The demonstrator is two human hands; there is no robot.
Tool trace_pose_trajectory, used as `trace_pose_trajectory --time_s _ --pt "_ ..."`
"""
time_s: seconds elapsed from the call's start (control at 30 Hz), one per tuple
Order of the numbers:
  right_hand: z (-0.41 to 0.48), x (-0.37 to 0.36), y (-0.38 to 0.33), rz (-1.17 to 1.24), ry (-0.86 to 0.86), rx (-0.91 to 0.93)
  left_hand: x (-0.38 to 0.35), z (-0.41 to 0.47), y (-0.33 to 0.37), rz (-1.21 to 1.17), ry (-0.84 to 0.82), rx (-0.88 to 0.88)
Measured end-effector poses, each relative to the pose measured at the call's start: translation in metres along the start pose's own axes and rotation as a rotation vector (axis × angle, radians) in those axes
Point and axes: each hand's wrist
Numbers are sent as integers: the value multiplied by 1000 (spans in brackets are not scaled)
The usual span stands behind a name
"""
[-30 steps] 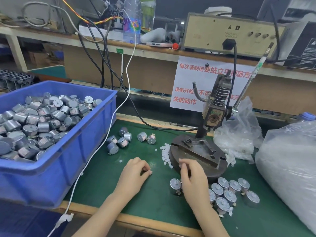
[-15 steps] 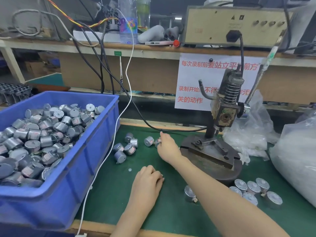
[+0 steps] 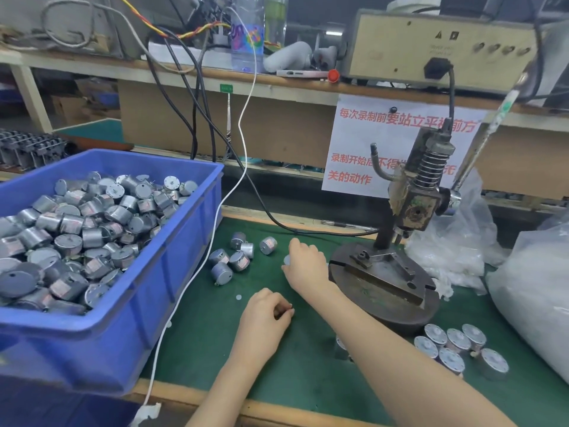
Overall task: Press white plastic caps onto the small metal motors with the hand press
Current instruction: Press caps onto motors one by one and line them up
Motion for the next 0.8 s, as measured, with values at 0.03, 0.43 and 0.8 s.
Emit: trace_pose_trajectory --time_s 0.03,0.43,0.8 --pt "-3 2 3 -6 0 9 0 0 0 -4 2 -2" --pt "-93 -18 16 774 -13 -212 4 -5 1 31 108 19" --pt "-93 -23 27 638 -128 -66 6 -8 5 70 -19 -13"
Point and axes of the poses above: each hand's wrist, its own z-axis towards the middle knuckle, its own x-axis out of the back of the hand, y = z × x, and after that the axes turned 15 degrees about -x, right-handed
